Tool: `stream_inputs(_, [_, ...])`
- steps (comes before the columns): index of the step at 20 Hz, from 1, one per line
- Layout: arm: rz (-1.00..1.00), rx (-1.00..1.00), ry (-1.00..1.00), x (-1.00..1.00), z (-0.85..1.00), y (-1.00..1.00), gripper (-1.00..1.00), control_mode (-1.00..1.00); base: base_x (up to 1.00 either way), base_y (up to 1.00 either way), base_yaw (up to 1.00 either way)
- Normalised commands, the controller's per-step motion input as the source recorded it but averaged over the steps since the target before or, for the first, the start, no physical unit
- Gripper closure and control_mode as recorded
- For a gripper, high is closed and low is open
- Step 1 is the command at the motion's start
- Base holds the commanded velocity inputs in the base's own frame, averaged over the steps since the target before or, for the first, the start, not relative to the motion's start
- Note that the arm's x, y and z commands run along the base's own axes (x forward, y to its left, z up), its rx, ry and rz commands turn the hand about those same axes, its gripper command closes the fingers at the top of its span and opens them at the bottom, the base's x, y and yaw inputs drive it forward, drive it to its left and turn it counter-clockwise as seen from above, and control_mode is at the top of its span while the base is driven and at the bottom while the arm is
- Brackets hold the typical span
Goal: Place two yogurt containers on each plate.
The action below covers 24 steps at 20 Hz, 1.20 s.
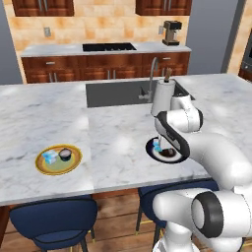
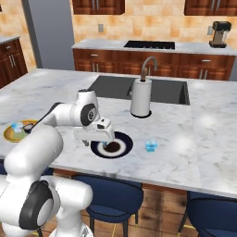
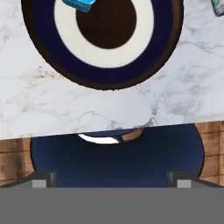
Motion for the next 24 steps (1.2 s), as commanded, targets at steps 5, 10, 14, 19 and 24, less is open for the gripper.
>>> stream_inputs(5, [0.00, 0.00, 0.00, 0.00, 0.00, 0.00, -1.00, 1.00, 0.18, -0.62, 0.02])
stream_inputs(10, [0.00, 0.00, 0.00, 0.00, 0.00, 0.00, -1.00, 1.00, -0.06, -0.46, 0.01])
stream_inputs(14, [0.00, 0.00, 0.00, 0.00, 0.00, 0.00, -1.00, 1.00, -0.23, -0.34, 0.00])
stream_inputs(19, [0.00, 0.00, 0.00, 0.00, 0.00, 0.00, -1.00, 1.00, -0.33, -0.02, -0.02])
stream_inputs(24, [0.00, 0.00, 0.00, 0.00, 0.00, 0.00, -1.00, 1.00, 0.05, -0.64, 0.07])
